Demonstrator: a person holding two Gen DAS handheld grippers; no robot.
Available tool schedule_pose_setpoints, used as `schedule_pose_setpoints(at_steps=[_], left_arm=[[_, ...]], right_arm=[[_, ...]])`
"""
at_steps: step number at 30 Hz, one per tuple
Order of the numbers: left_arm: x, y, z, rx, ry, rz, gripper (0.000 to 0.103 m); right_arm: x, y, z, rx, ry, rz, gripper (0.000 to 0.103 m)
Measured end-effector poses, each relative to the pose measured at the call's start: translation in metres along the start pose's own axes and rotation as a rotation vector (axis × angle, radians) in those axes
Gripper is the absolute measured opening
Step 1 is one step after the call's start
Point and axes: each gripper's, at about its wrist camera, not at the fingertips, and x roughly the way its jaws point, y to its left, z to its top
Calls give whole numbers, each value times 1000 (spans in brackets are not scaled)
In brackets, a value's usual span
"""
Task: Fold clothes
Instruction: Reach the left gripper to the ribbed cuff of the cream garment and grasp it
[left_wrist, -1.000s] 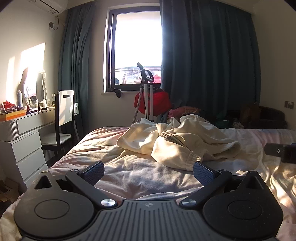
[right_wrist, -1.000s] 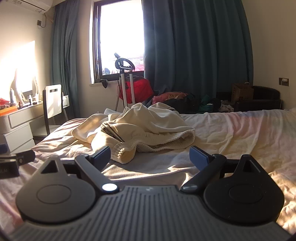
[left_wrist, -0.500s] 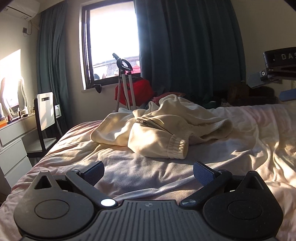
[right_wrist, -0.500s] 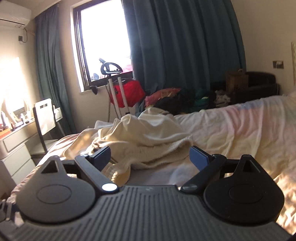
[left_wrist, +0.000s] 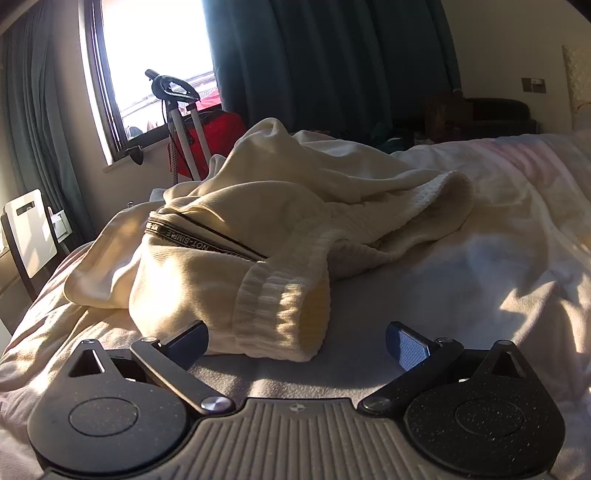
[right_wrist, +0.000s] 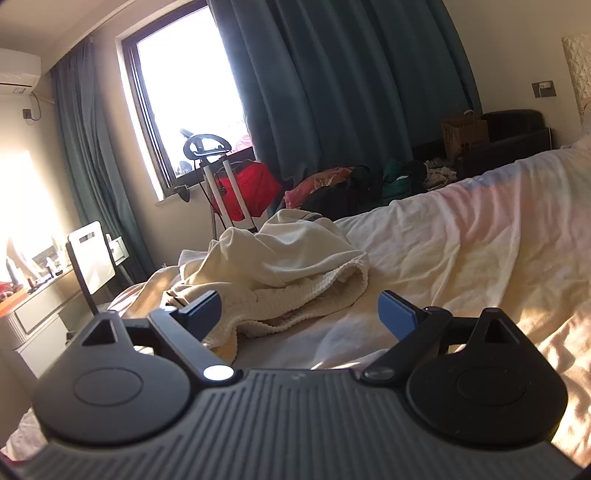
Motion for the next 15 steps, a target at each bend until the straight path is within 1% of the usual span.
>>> schedule_pose_setpoints(at_steps=[2,3,4,6,7,9,10,11,12,13,14,15], left_arm=[[12,-3,4,4,20,37,103],[14,0,5,-14,7,71,103],[16,3,7,-35,-7,106,103],[16,17,6,-122,-25,172,101],[19,21,5,-128,-4,214,102],[25,28,3,-135,42,299,101],[21,32,5,-143,32,304,99],[16,36,7,-152,19,306,96],[12,40,10,-161,5,308,89],[7,44,12,-170,-8,309,73],[2,49,14,-178,-21,311,70],[-3,53,17,-187,-34,313,70]], right_arm=[[10,-2,-3,13,23,6,93],[14,-3,-4,20,30,8,93],[18,-4,-5,27,37,10,93],[24,-6,-7,46,46,7,93],[27,-8,-8,58,50,4,93],[30,-12,-9,83,51,-3,93],[31,-14,-10,98,43,7,93],[32,-16,-11,113,33,18,93],[33,-18,-12,129,29,28,93],[34,-18,-13,139,27,37,93],[36,-18,-14,146,19,52,93],[36,-16,-16,148,11,71,93]])
